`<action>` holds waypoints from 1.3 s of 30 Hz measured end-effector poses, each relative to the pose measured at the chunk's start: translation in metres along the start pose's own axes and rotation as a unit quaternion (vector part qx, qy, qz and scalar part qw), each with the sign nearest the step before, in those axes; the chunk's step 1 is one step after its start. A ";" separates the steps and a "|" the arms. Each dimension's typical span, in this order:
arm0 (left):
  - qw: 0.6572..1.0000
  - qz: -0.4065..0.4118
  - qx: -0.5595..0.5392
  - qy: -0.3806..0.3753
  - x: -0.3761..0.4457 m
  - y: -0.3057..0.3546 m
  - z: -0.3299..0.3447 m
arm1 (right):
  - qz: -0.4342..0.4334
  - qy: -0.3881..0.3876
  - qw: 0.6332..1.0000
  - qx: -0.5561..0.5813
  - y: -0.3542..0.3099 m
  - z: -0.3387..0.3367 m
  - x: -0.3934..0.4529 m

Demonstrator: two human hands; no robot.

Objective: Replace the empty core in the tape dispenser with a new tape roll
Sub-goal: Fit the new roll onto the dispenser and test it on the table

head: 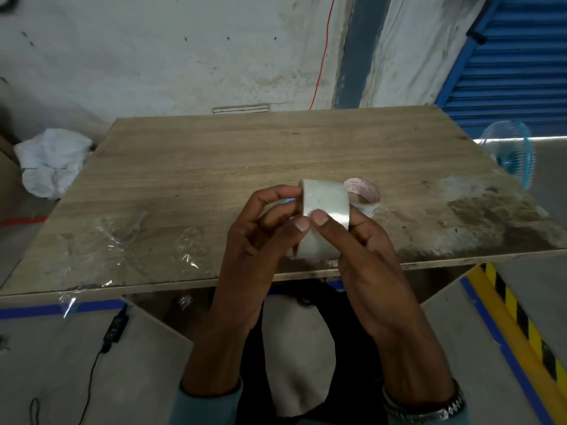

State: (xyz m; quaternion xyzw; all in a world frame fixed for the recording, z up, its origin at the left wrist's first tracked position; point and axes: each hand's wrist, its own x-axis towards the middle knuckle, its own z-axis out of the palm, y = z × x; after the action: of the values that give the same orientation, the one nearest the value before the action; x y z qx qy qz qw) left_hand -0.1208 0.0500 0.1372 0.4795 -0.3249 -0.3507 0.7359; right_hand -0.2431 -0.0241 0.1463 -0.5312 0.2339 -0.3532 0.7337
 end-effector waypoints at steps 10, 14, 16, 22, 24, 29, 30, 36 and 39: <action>0.998 0.024 0.023 -0.051 -0.002 0.000 -0.002 | -0.013 -0.038 0.998 0.044 0.005 -0.011 0.003; 0.996 0.042 0.042 -0.065 -0.002 0.000 -0.002 | -0.005 -0.033 0.998 0.059 0.005 -0.012 0.003; 0.996 0.046 0.047 -0.062 -0.003 0.001 -0.003 | 0.003 -0.035 0.996 0.081 0.003 -0.011 0.002; 0.993 0.076 0.084 -0.036 -0.001 0.000 -0.003 | 0.036 -0.041 0.987 0.150 0.000 -0.009 0.003; 0.990 0.090 0.103 -0.022 -0.002 -0.003 -0.001 | 0.047 -0.023 0.987 0.150 0.002 -0.009 0.003; 0.981 0.126 0.150 -0.007 -0.003 -0.007 -0.001 | 0.057 -0.012 0.985 0.163 0.003 -0.010 0.002; 0.979 0.132 0.156 -0.011 -0.004 -0.008 -0.001 | 0.059 -0.013 0.984 0.165 0.003 -0.009 0.002; 0.949 0.207 0.231 0.055 -0.004 -0.011 0.002 | 0.033 -0.019 0.987 0.156 0.004 -0.006 0.002; 0.940 0.209 0.246 0.111 -0.002 -0.008 0.005 | 0.009 -0.012 0.994 0.107 0.006 -0.006 0.004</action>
State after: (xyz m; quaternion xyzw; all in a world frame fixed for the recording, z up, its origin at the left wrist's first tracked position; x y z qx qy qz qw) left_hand -0.1273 0.0467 0.1312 0.6026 -0.4101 -0.0432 0.6832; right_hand -0.2437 -0.0299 0.1390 -0.4521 0.1908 -0.3633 0.7920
